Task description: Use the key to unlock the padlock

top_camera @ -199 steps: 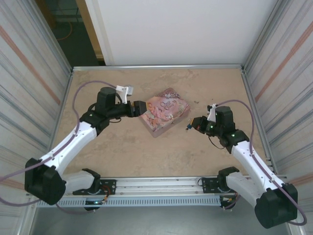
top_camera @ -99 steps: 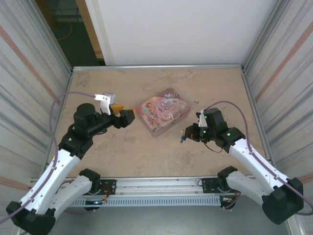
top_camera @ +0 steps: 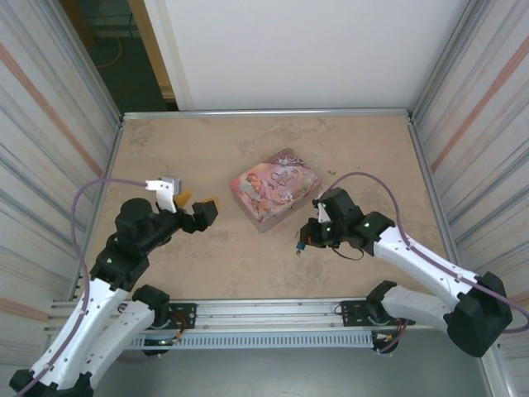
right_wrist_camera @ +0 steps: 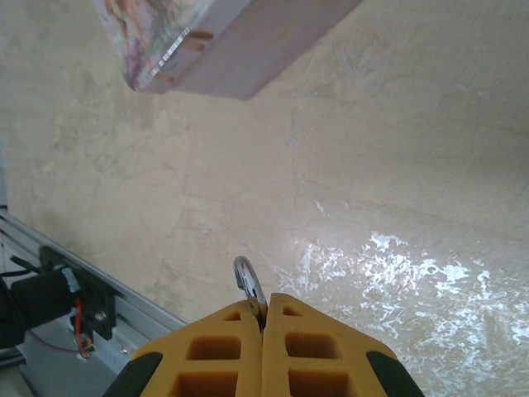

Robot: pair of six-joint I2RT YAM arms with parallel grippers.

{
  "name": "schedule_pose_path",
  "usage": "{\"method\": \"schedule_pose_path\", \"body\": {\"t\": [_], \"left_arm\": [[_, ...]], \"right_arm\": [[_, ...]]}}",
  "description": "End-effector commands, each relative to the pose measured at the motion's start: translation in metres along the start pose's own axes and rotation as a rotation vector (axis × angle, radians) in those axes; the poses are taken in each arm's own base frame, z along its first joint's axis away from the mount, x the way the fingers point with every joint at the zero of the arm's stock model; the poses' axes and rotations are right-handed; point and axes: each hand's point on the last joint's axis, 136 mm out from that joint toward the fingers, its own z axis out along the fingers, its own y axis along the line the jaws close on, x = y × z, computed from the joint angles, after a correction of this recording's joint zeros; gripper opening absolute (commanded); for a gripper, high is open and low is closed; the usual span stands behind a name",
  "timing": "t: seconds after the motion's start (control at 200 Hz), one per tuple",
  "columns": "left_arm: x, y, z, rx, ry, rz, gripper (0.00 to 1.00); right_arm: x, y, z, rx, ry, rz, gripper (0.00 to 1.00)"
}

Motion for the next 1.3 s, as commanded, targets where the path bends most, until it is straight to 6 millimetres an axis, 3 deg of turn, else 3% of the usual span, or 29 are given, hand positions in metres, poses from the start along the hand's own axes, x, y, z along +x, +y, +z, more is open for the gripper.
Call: {"method": "schedule_pose_path", "body": {"t": [0.0, 0.526, 1.298], "left_arm": [[0.004, 0.013, -0.004, -0.065, -0.009, 0.025, 0.98], [0.01, 0.023, -0.002, -0.114, 0.008, 0.006, 0.99], [0.011, 0.026, 0.006, -0.125, 0.031, -0.008, 0.99]], "right_arm": [[-0.003, 0.006, 0.005, 0.014, 0.007, 0.004, 0.0], [0.026, -0.008, 0.057, 0.077, 0.195, -0.034, 0.0], [0.041, -0.03, 0.092, 0.126, 0.304, -0.012, 0.0]]}}
